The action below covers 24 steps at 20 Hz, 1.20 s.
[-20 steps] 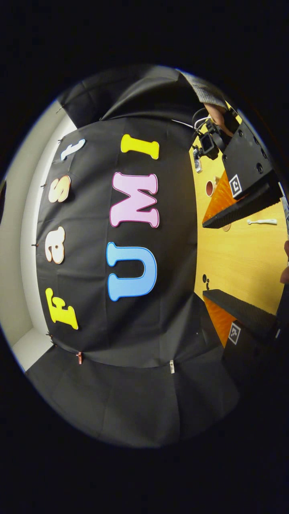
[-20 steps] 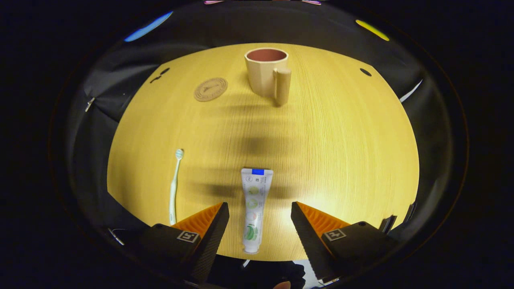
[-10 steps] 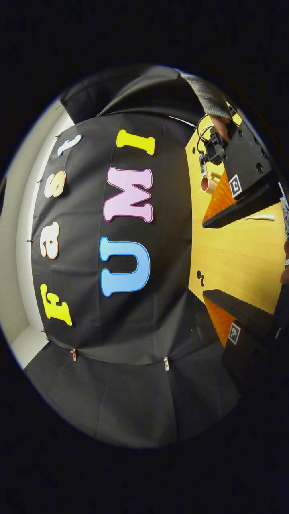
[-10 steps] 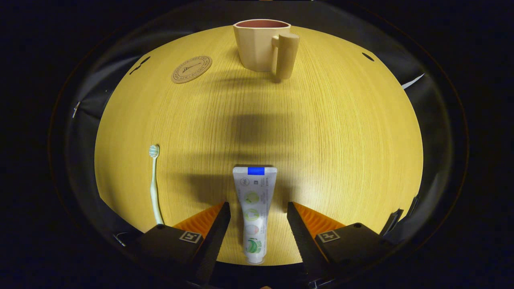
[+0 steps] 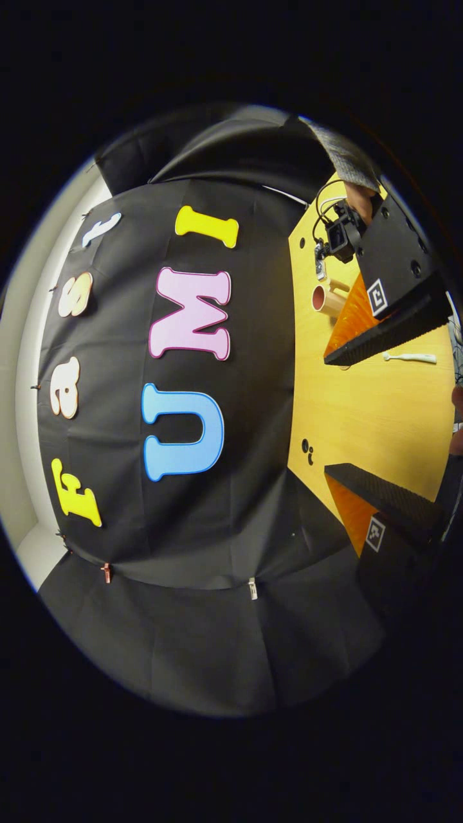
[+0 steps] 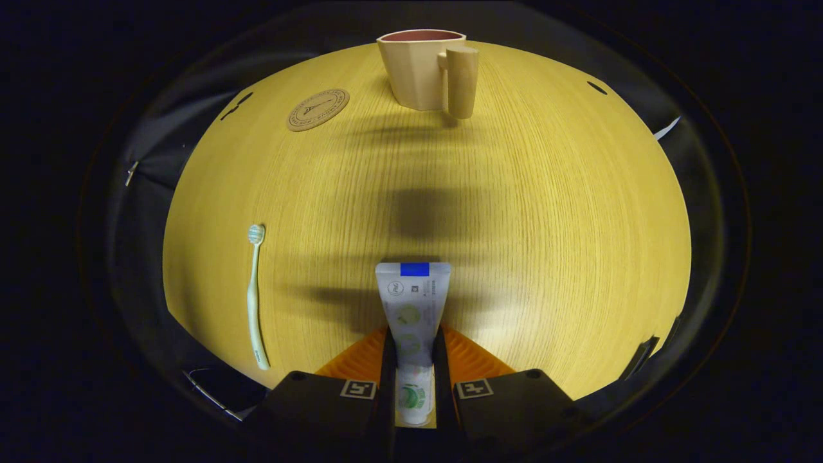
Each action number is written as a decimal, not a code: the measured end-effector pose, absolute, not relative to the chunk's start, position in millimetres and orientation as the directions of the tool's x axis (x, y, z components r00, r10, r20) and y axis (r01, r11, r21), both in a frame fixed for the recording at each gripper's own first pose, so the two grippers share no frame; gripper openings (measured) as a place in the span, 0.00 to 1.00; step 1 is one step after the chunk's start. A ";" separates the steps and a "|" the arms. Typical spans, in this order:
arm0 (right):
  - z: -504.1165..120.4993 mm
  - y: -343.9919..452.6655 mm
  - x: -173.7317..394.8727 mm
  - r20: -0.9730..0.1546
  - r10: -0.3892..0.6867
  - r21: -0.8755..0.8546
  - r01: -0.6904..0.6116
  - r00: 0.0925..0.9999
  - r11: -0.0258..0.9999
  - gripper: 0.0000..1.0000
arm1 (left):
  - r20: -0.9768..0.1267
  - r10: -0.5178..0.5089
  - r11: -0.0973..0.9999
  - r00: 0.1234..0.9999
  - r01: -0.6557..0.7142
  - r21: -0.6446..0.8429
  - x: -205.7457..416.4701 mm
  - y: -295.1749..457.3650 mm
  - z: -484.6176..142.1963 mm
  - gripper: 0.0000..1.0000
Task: Put the toothbrush and toothpaste on the desktop into the cup, then pick up the cup and place it on the coaster on the desktop.
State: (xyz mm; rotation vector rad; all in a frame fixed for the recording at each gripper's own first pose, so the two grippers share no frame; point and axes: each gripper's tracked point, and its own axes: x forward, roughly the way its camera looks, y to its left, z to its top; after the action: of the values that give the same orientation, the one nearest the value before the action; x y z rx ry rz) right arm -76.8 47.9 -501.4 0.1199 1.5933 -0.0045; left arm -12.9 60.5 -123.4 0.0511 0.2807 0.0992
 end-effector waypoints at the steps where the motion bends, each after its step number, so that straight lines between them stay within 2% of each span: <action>1: -499.6 47.5 -77.8 -0.996 0.094 0.093 0.098 -0.006 0.991 0.19 | -0.285 0.098 0.995 0.954 -0.085 0.060 -9.0 56.3 -127.0 0.97; 2: -494.9 47.1 -77.5 -0.993 0.114 0.116 0.128 0.020 0.985 0.24 | -0.293 0.094 0.995 0.952 -0.081 0.054 -6.6 52.5 -131.8 0.97; 3: -494.2 45.9 -73.6 -0.989 0.138 0.144 0.146 0.056 0.979 0.19 | -0.303 0.094 0.995 0.948 -0.083 0.049 -3.5 50.2 -135.9 0.97; 5: -481.7 43.4 -72.0 -0.974 0.185 0.205 0.153 0.134 0.967 0.19 | -0.332 0.090 0.996 0.939 -0.083 0.037 2.0 45.1 -149.2 0.97; 10: -435.1 43.4 -51.3 -0.856 0.340 0.392 0.062 0.389 0.918 0.19 | -0.455 0.099 0.995 0.885 -0.097 0.027 14.4 32.8 -202.6 0.97; 12: -408.0 38.6 -45.7 -0.803 0.392 0.450 0.025 0.450 0.893 0.19 | -0.538 0.073 0.996 0.840 -0.084 0.005 17.9 20.6 -235.0 0.97; 14: -392.1 31.8 -40.5 -0.762 0.437 0.510 0.027 0.477 0.860 0.19 | -0.637 0.049 0.998 0.769 -0.069 -0.007 19.7 5.6 -275.3 0.96; 18: -361.8 10.6 -33.5 -0.727 0.461 0.525 -0.021 0.510 0.851 0.18 | -0.826 0.024 1.000 0.563 -0.016 0.017 18.3 -15.6 -352.2 0.97; 24: -329.7 -19.7 -19.4 -0.681 0.494 0.563 -0.044 0.540 0.825 0.18 | -0.929 0.037 0.999 0.368 0.005 0.042 23.9 -27.4 -412.5 0.95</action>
State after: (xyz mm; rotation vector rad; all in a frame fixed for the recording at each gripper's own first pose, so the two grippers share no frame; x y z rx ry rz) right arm -19.4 -19.7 -329.7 0.5252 0.9551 0.3376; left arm 23.9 -27.4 -412.5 0.0395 1.1943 0.0208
